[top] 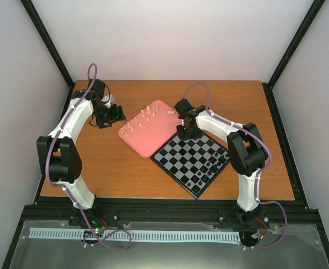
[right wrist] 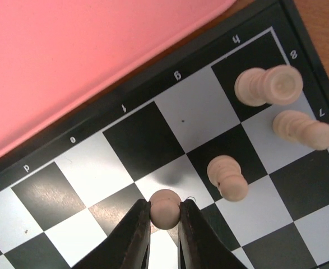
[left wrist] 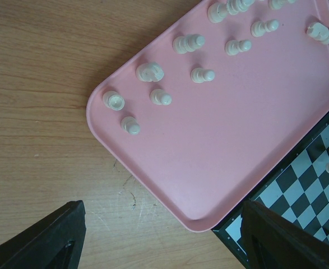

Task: Set up the chess pieces on the board
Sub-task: Place the chess piece on the chessboard.

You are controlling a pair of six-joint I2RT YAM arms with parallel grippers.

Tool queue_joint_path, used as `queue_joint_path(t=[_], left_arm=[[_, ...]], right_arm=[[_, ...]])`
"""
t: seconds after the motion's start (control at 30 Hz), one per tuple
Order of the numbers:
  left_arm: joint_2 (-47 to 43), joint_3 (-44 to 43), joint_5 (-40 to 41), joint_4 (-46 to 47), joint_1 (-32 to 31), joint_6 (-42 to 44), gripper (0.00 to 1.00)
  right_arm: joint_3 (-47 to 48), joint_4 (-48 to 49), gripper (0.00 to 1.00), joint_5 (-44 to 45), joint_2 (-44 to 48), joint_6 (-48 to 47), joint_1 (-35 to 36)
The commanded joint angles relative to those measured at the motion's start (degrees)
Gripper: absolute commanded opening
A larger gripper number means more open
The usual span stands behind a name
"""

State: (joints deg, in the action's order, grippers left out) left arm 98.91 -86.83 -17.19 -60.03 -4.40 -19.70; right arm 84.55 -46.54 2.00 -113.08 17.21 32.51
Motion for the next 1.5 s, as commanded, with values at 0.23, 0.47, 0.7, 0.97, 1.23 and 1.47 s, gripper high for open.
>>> queue_joint_path(t=[0.23, 0.47, 0.7, 0.97, 1.23, 1.47], left_arm=[[0.53, -1.76, -0.39, 0.30, -0.21, -0.05, 0.78], [0.67, -1.68, -0.68, 0.41, -0.18, -0.07, 0.78], [0.22, -1.13, -0.65, 0.43, -0.16, 0.05, 0.78], [-0.08, -0.96, -0.59, 0.51, -0.12, 0.02, 0.78], [-0.59, -0.64, -0.66, 0.51, -0.17, -0.03, 0.78], [-1.26, -0.31, -0.83, 0.69, -0.17, -0.04, 0.78]], right_arm=[[2.04, 0.19, 0.16, 0.82, -2.16, -0.03, -0.78], [0.93, 0.60, 0.17, 0.49, -2.09, 0.20, -0.78], [-0.59, 0.91, 0.18, 0.42, -1.81, 0.23, -0.78], [-2.67, 1.81, 0.18, -0.70, -0.15, 0.51, -0.78], [-3.09, 2.01, 0.30, -3.43, 4.16, -0.59, -0.53], [1.64, -3.68, 0.37, -2.54, 7.88, -1.54, -0.52]])
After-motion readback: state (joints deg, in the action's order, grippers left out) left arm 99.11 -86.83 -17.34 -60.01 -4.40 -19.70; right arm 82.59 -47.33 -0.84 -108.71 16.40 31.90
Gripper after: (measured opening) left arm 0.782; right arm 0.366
